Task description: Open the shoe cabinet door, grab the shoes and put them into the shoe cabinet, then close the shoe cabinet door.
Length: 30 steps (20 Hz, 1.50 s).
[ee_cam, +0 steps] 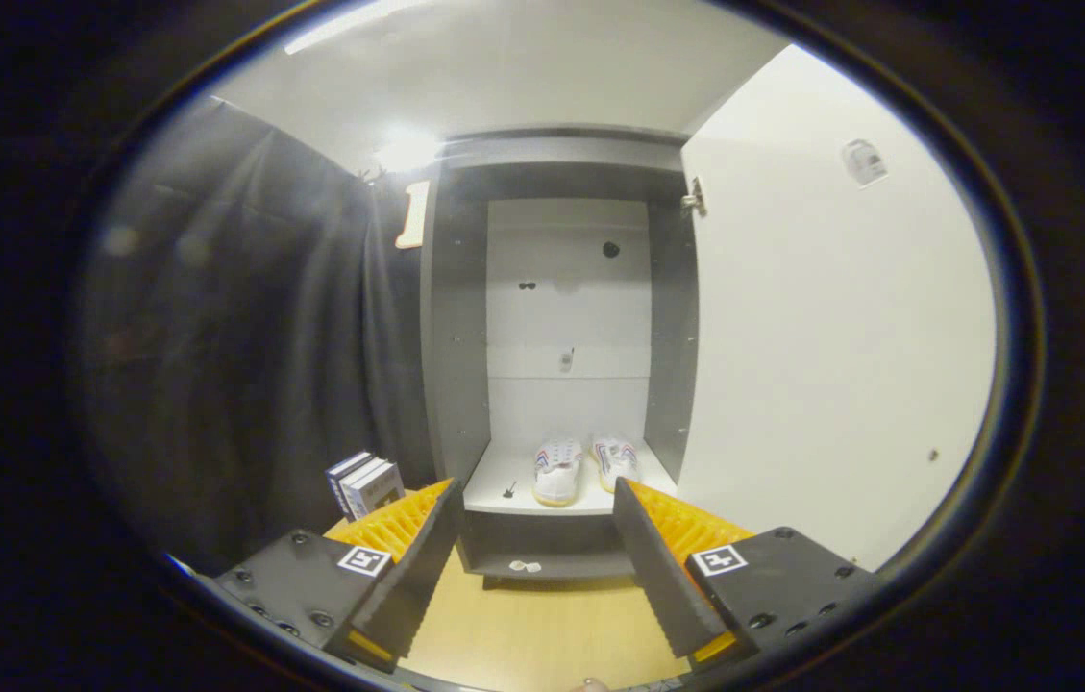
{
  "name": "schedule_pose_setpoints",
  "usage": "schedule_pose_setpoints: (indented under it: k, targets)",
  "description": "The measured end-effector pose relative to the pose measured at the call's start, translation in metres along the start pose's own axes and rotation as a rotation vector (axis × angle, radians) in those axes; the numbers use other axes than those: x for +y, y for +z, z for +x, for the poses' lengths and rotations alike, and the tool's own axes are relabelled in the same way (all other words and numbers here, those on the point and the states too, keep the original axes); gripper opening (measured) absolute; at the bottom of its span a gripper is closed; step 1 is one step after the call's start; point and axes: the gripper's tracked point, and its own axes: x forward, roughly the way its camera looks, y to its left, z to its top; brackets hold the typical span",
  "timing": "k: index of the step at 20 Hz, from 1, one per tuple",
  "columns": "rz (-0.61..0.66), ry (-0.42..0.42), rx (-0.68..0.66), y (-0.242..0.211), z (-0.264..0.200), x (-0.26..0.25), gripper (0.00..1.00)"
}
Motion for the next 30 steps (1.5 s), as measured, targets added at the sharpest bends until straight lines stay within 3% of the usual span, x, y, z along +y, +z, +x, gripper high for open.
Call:
schedule_pose_setpoints:
  k: [8, 11, 16, 22, 30]
  targets:
    - [0.043, -0.059, -0.013, 0.013, -0.101, -0.070, 0.97]
    - [0.024, -0.066, -0.011, 0.018, -0.124, -0.112, 0.97]
    - [0.016, -0.149, -0.030, 0.027, -0.145, -0.214, 0.97]
    - [-0.007, -0.203, -0.061, 0.038, -0.105, -0.324, 0.97]
    - [-0.015, -0.144, -0.044, 0.024, 0.027, -0.362, 0.97]
